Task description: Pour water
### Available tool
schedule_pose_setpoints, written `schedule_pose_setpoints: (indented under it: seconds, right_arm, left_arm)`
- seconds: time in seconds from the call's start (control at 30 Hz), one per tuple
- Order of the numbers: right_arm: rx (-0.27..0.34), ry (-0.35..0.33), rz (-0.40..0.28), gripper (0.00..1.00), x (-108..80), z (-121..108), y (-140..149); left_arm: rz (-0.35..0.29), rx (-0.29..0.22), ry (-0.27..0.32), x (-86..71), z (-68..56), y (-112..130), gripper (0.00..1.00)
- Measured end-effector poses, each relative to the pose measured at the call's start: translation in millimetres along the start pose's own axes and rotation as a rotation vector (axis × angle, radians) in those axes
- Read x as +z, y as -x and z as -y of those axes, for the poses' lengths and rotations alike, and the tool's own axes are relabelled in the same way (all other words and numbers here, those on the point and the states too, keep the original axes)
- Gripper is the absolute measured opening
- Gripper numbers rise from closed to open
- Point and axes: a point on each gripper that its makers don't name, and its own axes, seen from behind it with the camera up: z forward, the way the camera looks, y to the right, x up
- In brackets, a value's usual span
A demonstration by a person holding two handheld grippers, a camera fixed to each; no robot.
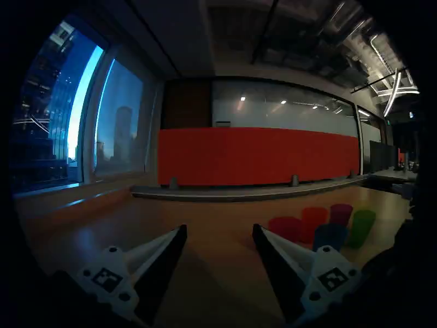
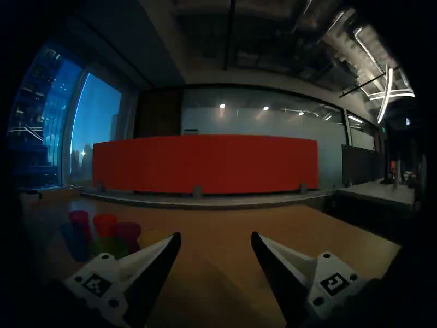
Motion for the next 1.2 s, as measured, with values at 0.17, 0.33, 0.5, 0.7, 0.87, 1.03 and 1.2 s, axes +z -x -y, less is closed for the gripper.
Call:
schedule_pose_setpoints:
  seconds: [0.17, 0.33, 0.5, 0.7, 0.87, 1.03, 1.2]
  right_arm:
    - [0.0, 0.0, 0.0, 0.99, -0.3, -0.1, -0.5]
    - [-0.001, 0.0, 0.001, 0.99, -0.5, 0.3, -0.2]
    - [0.0, 0.0, 0.0, 0.99, 0.2, 0.2, 0.4]
    - [-0.005, -0.008, 0.009, 0.99, 2.3, 1.4, 1.3]
    - [-0.022, -0.022, 0.011, 0.99, 3.5, 4.2, -19.8]
    - [-0.043, -0.04, 0.008, 0.99, 4.9, 8.2, -53.1]
    - [-0.064, -0.056, 0.018, 0.99, 7.4, 13.7, -82.3]
  left_arm:
    - [0.0, 0.0, 0.002, 1.0, -1.0, -0.8, 0.88]
    - [0.0, 0.0, 0.008, 1.2, -2.0, -0.8, 0.88]
    - [0.0, 0.001, 0.015, 2.0, -4.0, -0.4, 0.89]
    - [0.002, 0.0, 0.004, 1.8, -1.3, -1.4, 0.88]
    - [0.024, 0.007, -0.006, 4.0, 3.4, -0.9, 0.88]
    - [0.012, 0.014, 0.009, 6.4, 2.9, -26.3, 0.88]
    - [-0.006, -0.005, 0.049, 9.9, -3.3, -62.1, 0.88]
